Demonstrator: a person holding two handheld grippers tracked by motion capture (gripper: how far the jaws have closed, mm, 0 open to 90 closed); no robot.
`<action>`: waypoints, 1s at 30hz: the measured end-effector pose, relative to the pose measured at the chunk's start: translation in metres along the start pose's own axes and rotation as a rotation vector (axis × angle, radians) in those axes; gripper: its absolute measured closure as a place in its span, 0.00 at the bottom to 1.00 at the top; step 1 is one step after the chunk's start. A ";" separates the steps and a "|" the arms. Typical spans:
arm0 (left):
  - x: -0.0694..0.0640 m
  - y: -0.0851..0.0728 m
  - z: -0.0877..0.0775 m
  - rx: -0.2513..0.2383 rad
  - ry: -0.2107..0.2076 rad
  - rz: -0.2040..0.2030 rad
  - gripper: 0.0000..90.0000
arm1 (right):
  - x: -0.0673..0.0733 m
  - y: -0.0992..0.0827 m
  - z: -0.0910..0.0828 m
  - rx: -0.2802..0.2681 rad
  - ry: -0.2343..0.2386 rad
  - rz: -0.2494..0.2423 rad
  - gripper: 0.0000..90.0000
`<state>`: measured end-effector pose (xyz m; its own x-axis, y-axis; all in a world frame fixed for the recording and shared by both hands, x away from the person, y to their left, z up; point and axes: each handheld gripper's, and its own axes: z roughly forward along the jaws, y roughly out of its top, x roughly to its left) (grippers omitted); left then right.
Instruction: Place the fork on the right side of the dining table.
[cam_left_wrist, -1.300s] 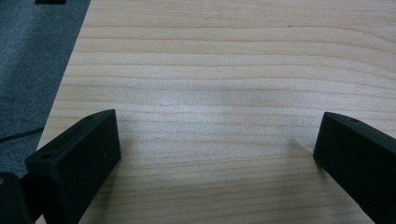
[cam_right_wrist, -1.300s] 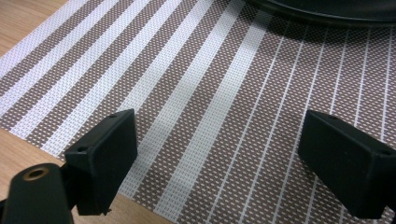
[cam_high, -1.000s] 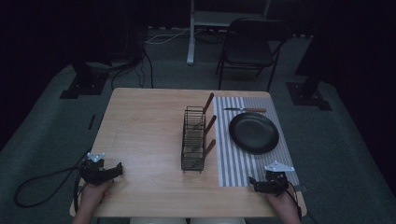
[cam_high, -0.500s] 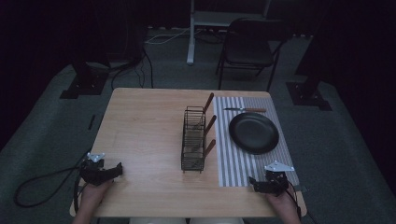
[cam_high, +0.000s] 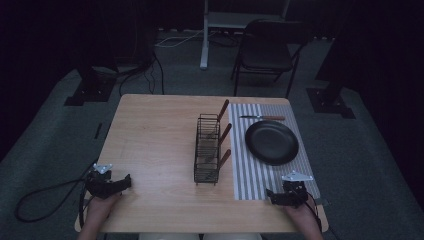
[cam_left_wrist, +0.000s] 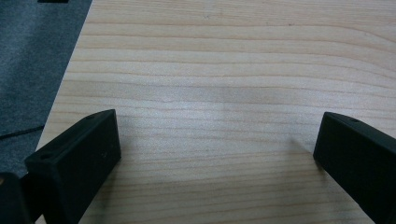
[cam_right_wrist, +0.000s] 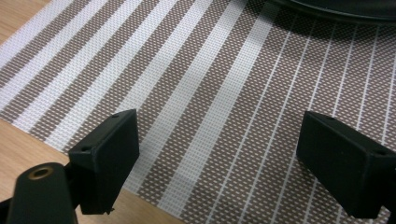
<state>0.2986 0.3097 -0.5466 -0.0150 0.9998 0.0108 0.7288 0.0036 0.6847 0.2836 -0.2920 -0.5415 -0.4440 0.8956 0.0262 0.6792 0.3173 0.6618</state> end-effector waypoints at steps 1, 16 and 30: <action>0.000 0.000 0.000 0.000 0.000 0.000 0.01 | 0.000 0.000 0.000 0.004 0.002 0.000 0.14; 0.000 0.000 0.000 0.000 0.000 0.000 0.01 | 0.007 0.016 -0.018 -0.033 0.064 -0.008 0.17; 0.000 0.000 0.000 0.000 0.000 0.000 0.01 | 0.007 0.036 -0.033 -0.091 0.091 0.004 0.19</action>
<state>0.2986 0.3097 -0.5466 -0.0150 0.9998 0.0107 0.7286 0.0036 0.6849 0.2852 -0.2846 -0.4927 -0.4958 0.8633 0.0944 0.6271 0.2807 0.7266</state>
